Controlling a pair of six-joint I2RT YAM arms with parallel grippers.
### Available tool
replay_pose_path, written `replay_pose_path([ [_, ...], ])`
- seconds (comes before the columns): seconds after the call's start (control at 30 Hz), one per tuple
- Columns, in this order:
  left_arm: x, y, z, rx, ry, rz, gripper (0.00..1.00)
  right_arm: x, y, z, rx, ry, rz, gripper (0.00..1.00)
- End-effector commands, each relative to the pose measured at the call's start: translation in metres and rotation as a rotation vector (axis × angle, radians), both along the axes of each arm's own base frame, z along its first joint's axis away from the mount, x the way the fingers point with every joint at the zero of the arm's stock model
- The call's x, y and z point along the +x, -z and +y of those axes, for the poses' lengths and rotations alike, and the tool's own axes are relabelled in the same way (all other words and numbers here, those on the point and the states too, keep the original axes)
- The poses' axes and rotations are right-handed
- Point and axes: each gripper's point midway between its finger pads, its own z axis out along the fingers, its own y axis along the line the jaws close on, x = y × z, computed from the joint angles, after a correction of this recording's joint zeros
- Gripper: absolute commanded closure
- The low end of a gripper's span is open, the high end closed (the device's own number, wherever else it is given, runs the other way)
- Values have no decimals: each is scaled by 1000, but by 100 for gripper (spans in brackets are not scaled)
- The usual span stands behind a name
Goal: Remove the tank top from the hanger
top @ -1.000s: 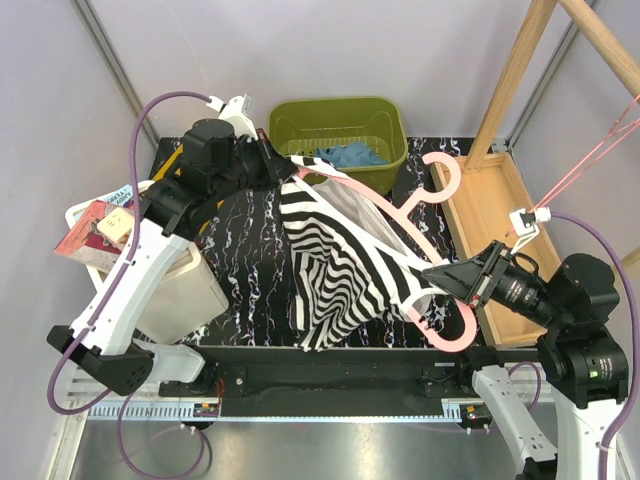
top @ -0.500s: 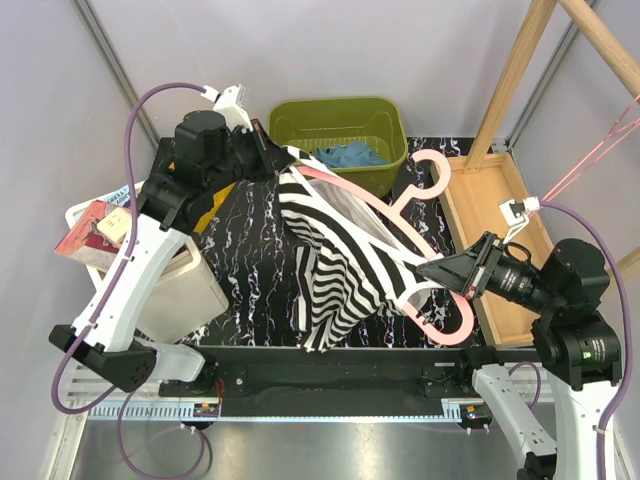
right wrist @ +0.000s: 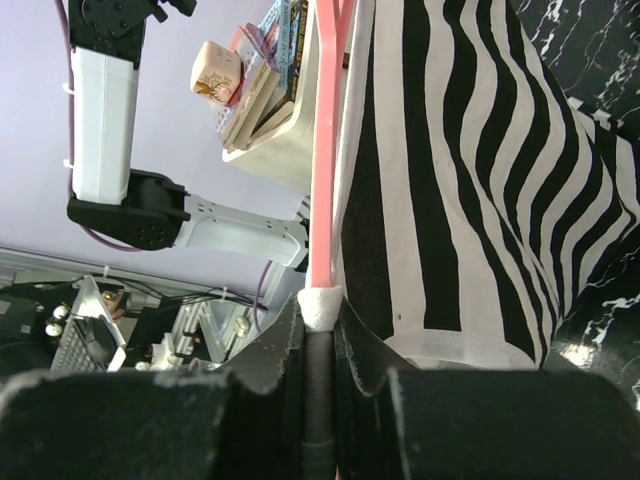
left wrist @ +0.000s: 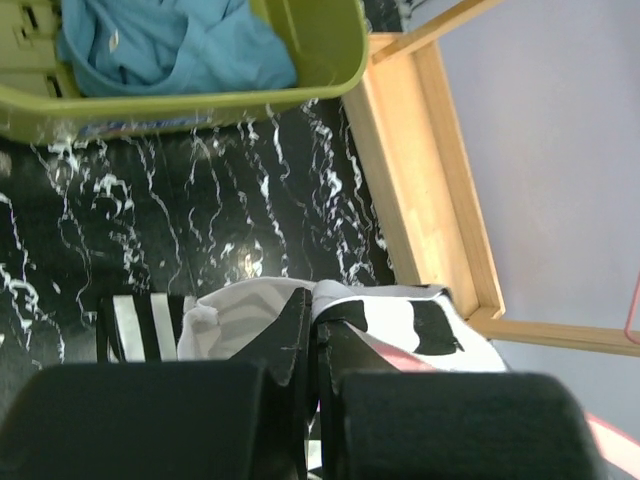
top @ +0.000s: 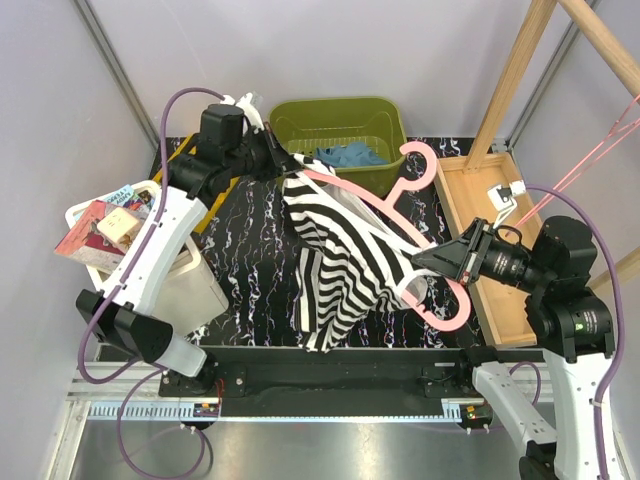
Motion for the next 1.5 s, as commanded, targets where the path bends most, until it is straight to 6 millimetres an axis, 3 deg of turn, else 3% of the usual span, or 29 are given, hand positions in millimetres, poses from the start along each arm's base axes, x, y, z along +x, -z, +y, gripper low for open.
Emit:
replay_pose_path([
  [0.0, 11, -21, 13, 10, -32, -68, 96, -10, -32, 0, -17, -38, -195, 100],
  [0.2, -2, -20, 4, 23, 83, -88, 83, 7, -25, 2, -57, -61, -204, 100],
  [0.5, -19, -55, -4, -14, 165, -177, 93, 17, -11, 10, -73, -164, -159, 100],
  [0.67, -7, -32, 2, 9, 82, -75, 100, 12, -11, 10, -74, -179, -164, 100],
  [0.93, 12, 4, 44, 112, -80, 46, 100, 1, -19, -1, -107, -76, -234, 100],
  [1.2, 8, 11, 57, 160, -98, 53, 100, -2, -22, -20, -118, 122, -270, 100],
  [1.37, 6, 13, 52, 133, -91, 76, 100, -6, -20, -22, -81, 159, -229, 100],
  [1.47, 7, 10, 45, 110, -58, 77, 100, 5, -15, -28, -53, 245, -163, 100],
])
